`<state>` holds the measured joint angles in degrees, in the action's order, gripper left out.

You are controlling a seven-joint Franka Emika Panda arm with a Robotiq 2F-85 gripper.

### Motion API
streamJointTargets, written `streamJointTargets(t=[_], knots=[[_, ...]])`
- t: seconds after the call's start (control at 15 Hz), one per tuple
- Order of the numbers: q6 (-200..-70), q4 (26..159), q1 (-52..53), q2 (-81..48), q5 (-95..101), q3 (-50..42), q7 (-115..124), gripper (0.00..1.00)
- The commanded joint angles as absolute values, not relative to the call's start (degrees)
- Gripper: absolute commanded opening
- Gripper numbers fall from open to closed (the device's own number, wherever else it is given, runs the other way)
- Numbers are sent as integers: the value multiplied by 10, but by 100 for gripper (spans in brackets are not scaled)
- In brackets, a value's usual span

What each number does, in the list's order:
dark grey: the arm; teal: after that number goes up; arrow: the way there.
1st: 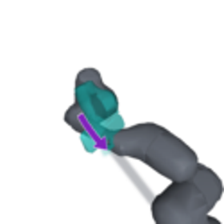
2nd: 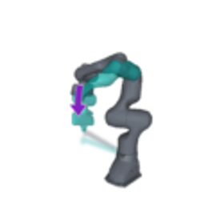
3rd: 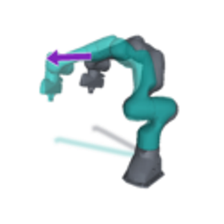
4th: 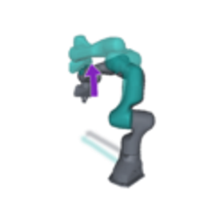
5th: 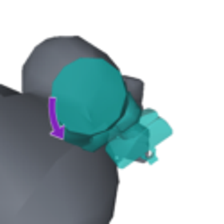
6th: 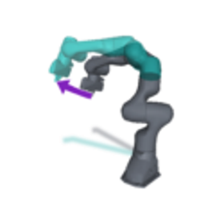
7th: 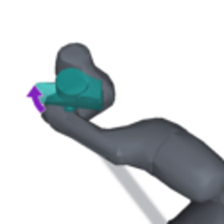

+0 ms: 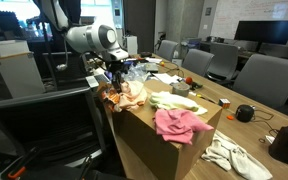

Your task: Place the peach t-shirt on the backrest of the grey chair

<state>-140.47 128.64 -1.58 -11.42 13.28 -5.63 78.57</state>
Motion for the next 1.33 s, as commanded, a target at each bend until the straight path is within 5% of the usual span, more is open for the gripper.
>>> streamJointTargets(t=[0.0, 1.27], knots=[[-1371, 1328, -6, -25, 119, -56, 768, 5], [-1069, 1319, 49, 239, 169, 136, 641, 5]])
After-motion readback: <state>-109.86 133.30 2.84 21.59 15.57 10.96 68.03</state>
